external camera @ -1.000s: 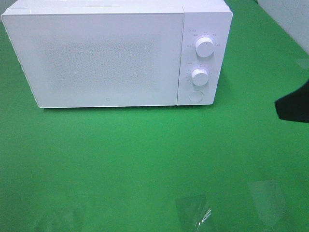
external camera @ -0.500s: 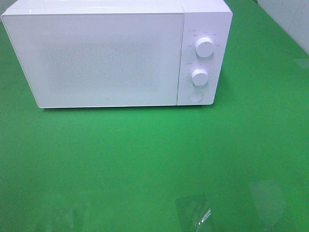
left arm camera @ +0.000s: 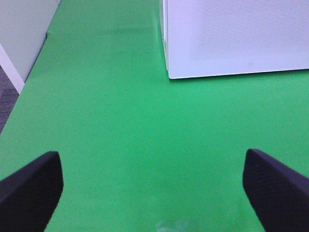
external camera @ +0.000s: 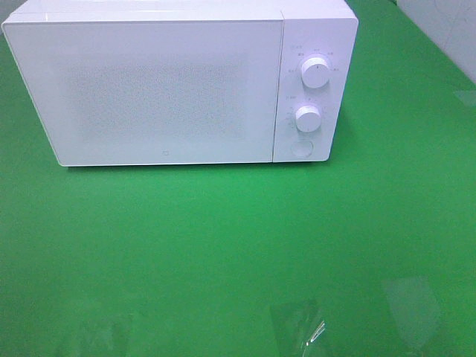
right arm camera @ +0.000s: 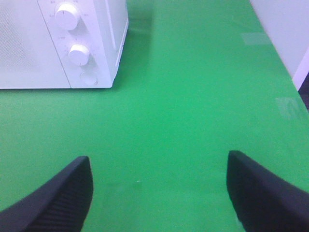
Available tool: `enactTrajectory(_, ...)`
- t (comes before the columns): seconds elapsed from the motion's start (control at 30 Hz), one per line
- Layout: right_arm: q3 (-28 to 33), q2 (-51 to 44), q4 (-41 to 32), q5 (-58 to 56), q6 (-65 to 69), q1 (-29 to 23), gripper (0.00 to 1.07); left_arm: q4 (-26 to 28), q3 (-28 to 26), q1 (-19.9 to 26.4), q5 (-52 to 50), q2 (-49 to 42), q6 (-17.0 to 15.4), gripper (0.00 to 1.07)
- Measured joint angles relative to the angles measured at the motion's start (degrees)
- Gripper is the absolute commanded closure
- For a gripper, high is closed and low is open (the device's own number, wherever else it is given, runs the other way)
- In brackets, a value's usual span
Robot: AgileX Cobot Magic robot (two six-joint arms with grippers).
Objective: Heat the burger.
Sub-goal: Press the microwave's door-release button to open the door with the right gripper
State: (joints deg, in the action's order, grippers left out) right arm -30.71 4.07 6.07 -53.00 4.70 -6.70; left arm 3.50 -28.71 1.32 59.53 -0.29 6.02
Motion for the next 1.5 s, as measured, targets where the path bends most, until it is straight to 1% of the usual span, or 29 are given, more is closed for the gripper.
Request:
enactTrajectory(0.23, 0.2, -4.4, 0.0, -1.4, 0.0, 0.4, 0.31, 0.0, 0.0, 0.0, 0.0, 0.0, 0.0, 0.14)
enactTrajectory(0.37, 1.6, -4.4, -0.2, -4.2, 0.0, 0.4, 0.31, 0.0, 0.0, 0.0, 0.0, 0.0, 0.0, 0.14)
enactTrajectory(1.23, 1.6, -4.4, -0.4, -4.4, -0.1, 0.4, 0.31, 0.0, 0.0, 0.0, 0.0, 0.0, 0.0, 0.14)
enactTrajectory(1.4, 0.5, -4.2, -0.4, 0.0, -0.1, 0.4, 0.31, 0.0, 0.0, 0.0, 0.0, 0.0, 0.0, 0.14)
enactTrajectory(1.43, 0.3, -3.0, -0.5, 2.4, -0.1, 0.4, 0.31, 0.0, 0.0, 0.0, 0.0, 0.0, 0.0, 0.14)
enactTrajectory(1.47, 0.3, -3.0, -0.5, 2.4, -0.1, 0.4, 0.31, 0.0, 0.0, 0.0, 0.0, 0.0, 0.0, 0.14)
enactTrajectory(1.5, 0.2, -1.0, -0.5, 4.6, -0.1, 0.4, 0.31, 0.0, 0.0, 0.0, 0.0, 0.0, 0.0, 0.14)
